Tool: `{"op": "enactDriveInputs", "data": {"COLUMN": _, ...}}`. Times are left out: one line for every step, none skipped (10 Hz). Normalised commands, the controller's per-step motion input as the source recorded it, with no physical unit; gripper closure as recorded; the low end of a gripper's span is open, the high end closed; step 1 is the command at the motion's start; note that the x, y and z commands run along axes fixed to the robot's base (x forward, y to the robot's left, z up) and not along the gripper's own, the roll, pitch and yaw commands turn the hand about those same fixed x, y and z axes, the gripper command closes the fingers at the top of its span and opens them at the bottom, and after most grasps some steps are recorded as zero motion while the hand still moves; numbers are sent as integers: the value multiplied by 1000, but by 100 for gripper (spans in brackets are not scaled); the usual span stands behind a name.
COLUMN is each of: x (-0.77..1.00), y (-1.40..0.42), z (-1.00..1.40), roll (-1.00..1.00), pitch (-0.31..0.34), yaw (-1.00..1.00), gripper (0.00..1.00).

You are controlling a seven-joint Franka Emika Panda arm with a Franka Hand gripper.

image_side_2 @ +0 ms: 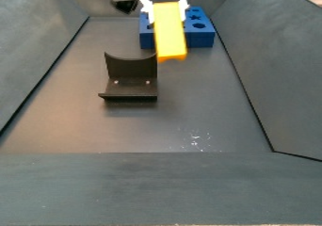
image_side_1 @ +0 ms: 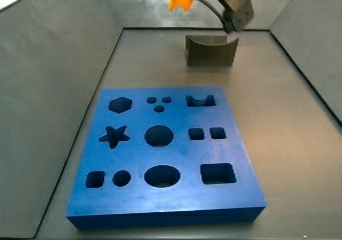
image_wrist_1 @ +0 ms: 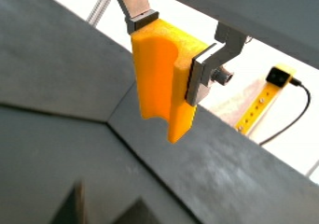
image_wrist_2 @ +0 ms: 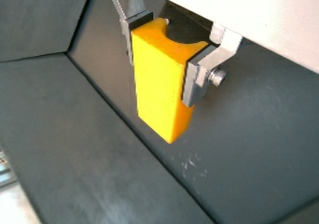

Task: Pick up the arch object. Move up. Place the arch object on the fixture. Regrasp the arch object. Rotate the arch object. Move to above the board. Insert the arch object.
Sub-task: Rotate the arch object.

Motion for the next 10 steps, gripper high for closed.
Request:
{"op": "enactDriveInputs", "data": {"x": -1000, "y": 44, "z": 766, "roll": -100, "pitch": -27, "yaw": -47, "gripper": 100}}
{"op": "enactDriveInputs", "data": {"x": -1000, "y": 37, "z": 728, "roll": -102, "pitch": -12, "yaw": -51, "gripper": 100}}
{"op": "enactDriveInputs", "data": {"x": -1000, "y": 33, "z": 698, "roll": -102, "pitch": 1, "yaw": -52, "gripper": 100}}
{"op": "enactDriveInputs", "data": {"x": -1000, "y": 29, "z": 675, "roll": -103, "pitch": 10, "yaw": -51, "gripper": 100}}
{"op": "enactDriveInputs", "data": {"x": -1000, "y": 18, "z": 610, "roll": -98, "pitch": 31, "yaw": -41, "gripper": 100}}
{"op": "enactDriveInputs", "data": {"x": -1000, "y": 13, "z": 576, "roll": -90, "pitch": 37, "yaw": -34, "gripper": 100}}
{"op": "enactDriveInputs", "data": {"x": -829, "y": 1, "z": 401, "roll": -72, "pitch": 49, "yaw": -21, "gripper": 100}}
{"op": "enactDriveInputs", "data": {"x": -695, "y": -7, "z": 273, "roll": -58, "pitch": 59, "yaw": -12, "gripper": 100}}
{"op": "enactDriveInputs", "data": {"x": -508, "y": -13, "z": 109, "roll": -41, "pitch": 66, "yaw": 3, "gripper": 100}}
{"op": "enactDriveInputs", "data": {"x": -404, "y": -13, "z": 57, "roll": -31, "pitch": 65, "yaw": 11, "gripper": 100}}
